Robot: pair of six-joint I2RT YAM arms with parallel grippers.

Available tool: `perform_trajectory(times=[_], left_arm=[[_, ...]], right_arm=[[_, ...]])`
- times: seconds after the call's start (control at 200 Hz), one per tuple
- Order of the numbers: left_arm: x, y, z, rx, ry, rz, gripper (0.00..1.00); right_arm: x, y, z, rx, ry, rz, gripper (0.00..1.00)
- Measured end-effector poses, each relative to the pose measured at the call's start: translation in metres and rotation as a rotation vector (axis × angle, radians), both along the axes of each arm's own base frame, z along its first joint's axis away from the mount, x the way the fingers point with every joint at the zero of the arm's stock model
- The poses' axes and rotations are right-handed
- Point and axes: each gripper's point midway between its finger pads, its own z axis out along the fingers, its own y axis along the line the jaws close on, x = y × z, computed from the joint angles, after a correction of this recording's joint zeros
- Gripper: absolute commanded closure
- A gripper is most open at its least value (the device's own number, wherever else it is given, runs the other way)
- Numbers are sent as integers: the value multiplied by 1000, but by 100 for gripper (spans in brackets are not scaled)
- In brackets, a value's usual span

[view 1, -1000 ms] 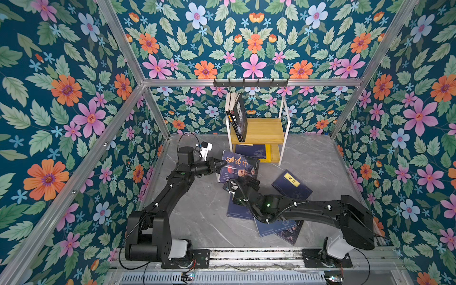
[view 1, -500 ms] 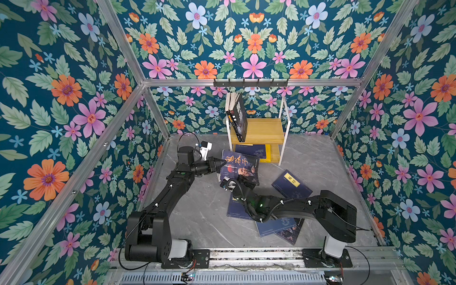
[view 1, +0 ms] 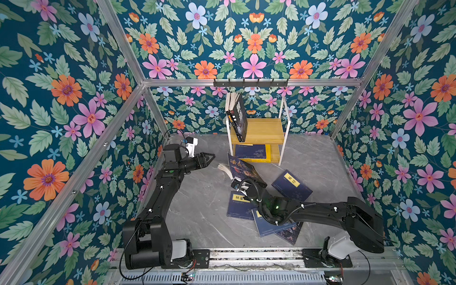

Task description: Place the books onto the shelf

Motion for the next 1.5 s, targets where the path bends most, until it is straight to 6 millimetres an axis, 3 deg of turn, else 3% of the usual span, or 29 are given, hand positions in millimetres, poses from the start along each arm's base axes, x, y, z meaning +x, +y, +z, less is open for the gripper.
perform_trajectory(times=[0.155,0.43,0.67,0.76,1.015,1.26,1.37,1.5], left_arm=[[4,11,-4,46,-12,36,33],[10,28,-18,115,2,109,30],[11,33,-21,148,-3,127,26],[10,35,-21,174,-13,127,25],[10,49,-18,334,-77,148,7],[6,65,-29,467,-72,176,1],[5,66,-30,473,-69,177,0],[4,66,-29,483,-73,178,0]], right_arm=[[-3,-18,28,89,1,-25,100],[8,-56,104,385,-5,-77,100],[47,-124,163,724,-37,-250,100],[65,-140,180,830,-54,-311,100],[115,-111,207,952,-57,-312,100],[160,-90,214,966,-95,-364,100],[179,-83,210,964,-109,-396,100],[196,-70,186,919,-72,-414,100]])
